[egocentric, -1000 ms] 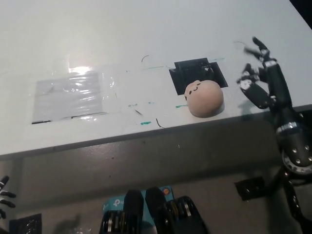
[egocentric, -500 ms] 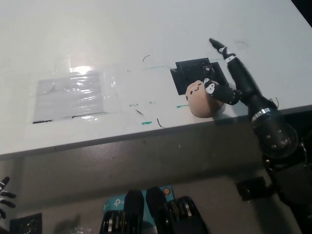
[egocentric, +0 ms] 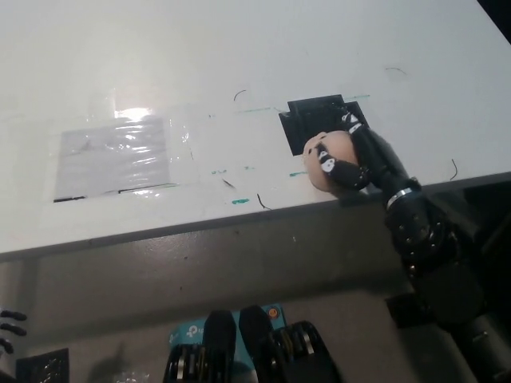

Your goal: The robot uses its right hand to grab and squeeze a pink dumpling toy kept on the black mask on the desk

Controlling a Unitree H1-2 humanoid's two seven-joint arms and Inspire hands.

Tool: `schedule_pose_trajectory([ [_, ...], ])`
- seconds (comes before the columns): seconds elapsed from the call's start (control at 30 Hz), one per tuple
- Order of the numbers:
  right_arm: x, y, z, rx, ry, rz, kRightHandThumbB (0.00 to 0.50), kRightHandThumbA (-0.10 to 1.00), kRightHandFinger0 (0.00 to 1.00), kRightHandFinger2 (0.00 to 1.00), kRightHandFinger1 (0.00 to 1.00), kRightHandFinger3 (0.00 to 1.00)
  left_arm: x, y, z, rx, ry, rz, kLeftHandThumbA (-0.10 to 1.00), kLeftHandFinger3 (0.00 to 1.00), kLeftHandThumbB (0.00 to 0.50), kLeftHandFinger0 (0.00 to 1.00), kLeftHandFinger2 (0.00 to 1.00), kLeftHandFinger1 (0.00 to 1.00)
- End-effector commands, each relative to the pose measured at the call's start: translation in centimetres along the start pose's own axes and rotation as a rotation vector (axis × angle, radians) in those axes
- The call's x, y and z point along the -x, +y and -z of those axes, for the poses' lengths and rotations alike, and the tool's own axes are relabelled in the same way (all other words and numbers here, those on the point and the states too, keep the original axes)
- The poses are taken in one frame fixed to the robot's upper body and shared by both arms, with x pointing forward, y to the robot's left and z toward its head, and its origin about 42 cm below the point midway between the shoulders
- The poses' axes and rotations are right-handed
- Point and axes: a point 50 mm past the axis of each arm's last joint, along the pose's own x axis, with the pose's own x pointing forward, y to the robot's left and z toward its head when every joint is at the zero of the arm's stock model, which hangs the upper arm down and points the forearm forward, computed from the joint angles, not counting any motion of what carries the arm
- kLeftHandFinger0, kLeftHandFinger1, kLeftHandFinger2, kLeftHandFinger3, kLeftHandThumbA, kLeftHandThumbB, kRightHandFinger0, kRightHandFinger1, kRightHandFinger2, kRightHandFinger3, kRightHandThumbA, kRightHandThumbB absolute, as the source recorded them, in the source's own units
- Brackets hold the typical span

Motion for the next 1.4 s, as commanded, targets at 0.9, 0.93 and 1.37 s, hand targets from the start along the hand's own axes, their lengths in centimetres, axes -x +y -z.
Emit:
schedule_pose_trajectory([
  [0.9,-0.3,8.3,-2.4,0.256,-0.334,0.012,0.0,-0.1,0.0,0.32,0.14,0.44,0.2,2.3,-4.6,-0.04,-0.073,0.03,1.0,0.59,0.448,0.14,0.54,0.38],
  [0.93,-0.3,8.1,-2.6,0.255,-0.347,0.083,0.002,-0.1,0.0,0.4,0.18,0.18,0.2,2.3,-4.6,-0.038,-0.069,0.027,1.0,0.59,0.441,0.15,0.55,0.4],
  [1.37,-2.2,-1.9,-6.1,0.179,-0.63,0.549,0.125,-0.1,0.0,0.46,0.05,0.35,1.0,2.0,-4.0,-0.036,-0.079,0.015,1.0,0.64,0.381,0.19,0.56,0.43],
])
